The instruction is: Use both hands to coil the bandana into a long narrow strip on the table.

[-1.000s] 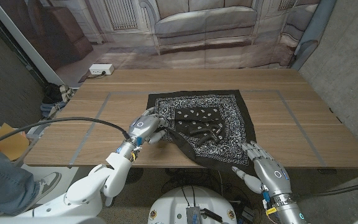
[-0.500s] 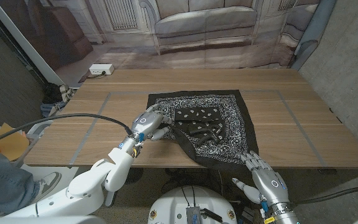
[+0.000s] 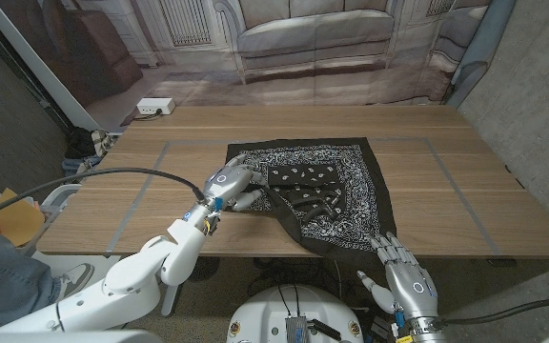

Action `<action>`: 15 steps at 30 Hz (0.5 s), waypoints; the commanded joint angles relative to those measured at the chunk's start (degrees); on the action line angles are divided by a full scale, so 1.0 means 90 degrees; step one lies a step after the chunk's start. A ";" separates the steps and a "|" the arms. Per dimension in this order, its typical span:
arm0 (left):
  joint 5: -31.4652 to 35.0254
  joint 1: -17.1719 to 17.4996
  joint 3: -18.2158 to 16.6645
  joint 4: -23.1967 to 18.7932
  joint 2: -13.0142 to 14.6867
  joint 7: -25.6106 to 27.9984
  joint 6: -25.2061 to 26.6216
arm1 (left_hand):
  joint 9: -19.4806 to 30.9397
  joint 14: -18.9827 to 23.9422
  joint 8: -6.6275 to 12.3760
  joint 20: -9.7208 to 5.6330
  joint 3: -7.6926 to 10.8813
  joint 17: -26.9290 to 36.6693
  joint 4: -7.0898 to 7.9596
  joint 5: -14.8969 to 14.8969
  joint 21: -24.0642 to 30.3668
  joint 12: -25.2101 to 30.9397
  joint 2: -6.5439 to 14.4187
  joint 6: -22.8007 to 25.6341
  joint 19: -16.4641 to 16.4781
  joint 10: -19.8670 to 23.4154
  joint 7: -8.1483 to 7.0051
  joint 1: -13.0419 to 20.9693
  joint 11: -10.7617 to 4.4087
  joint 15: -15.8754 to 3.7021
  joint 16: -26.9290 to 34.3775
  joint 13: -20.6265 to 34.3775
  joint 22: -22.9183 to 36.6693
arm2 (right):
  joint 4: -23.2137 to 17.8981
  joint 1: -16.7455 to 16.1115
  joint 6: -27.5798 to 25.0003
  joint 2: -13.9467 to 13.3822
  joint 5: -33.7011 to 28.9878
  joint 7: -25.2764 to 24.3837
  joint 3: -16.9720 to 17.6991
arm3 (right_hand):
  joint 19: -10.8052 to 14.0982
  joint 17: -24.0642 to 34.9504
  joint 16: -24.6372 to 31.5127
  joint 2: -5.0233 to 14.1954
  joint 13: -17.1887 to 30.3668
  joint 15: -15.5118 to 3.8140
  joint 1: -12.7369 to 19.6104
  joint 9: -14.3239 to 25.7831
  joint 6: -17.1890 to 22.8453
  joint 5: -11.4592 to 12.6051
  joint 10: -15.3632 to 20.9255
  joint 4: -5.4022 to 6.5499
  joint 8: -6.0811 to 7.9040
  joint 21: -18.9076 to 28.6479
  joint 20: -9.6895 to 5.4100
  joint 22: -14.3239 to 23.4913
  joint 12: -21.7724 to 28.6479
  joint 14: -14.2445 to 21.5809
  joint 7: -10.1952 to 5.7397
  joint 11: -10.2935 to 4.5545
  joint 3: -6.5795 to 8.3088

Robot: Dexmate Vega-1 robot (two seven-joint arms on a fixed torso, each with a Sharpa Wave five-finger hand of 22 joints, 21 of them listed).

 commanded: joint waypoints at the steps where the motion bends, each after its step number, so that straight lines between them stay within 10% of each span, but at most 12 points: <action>1: -0.0012 0.0107 -0.0114 -0.0113 0.0032 0.0003 0.0068 | 0.0036 0.0044 -0.0006 0.0021 0.0049 0.0017 0.0010 -0.0007 -0.0016 -0.0035 0.0028 0.0038 0.0030 0.0059 -0.0009 -0.0021 -0.0004 -0.0664 -0.0003 0.0019 -0.0001 | 0.0792 0.0627 0.0199 0.0310 0.0073 -0.0366 -0.0329 | 0.0095 0.0020 0.0042 0.0032 0.0012 -0.0053 0.0151 0.0016 0.0096 0.0051 0.0087 -0.0006 0.0049 0.0050 -0.0239 0.0020 0.0047 0.0101 -0.0013 -0.0017 0.0083; 15: -0.0019 0.0061 -0.0070 -0.0100 -0.0030 -0.0028 0.0044 | 0.0037 0.0038 -0.0021 0.0029 0.0075 0.0018 0.0028 -0.0010 -0.0022 -0.0046 0.0020 0.0032 0.0029 0.0058 -0.0006 -0.0043 -0.0005 -0.0661 -0.0009 0.0027 0.0000 | 0.0820 0.0605 0.0183 0.0061 0.0256 -0.0331 -0.0384 | 0.0112 0.0020 0.0037 0.0050 0.0017 -0.0092 0.0291 0.0019 0.0230 0.0098 0.0094 -0.0021 0.0108 0.0068 -0.0264 0.0021 0.0065 0.0115 -0.0097 -0.0053 0.0123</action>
